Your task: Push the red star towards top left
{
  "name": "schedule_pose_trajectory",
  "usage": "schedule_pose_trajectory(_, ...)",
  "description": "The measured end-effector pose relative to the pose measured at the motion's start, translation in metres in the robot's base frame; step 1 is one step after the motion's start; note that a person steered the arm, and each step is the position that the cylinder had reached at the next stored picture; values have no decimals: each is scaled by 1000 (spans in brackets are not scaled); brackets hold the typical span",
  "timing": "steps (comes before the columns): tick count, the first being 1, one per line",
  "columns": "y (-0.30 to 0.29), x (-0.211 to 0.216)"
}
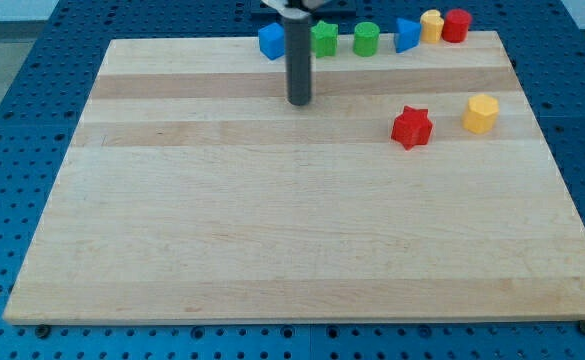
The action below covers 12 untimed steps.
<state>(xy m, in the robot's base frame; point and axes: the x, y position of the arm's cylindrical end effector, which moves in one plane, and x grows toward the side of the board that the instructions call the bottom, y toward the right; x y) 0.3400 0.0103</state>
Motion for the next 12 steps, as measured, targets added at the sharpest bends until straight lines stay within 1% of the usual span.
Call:
schedule_pose_trajectory(2, 112, -43)
schedule_pose_trajectory(3, 175, -35)
schedule_pose_trajectory(4, 201, 33)
schedule_pose_trajectory(5, 199, 63)
schedule_pose_trajectory(8, 137, 61)
schedule_pose_trajectory(12, 26, 53)
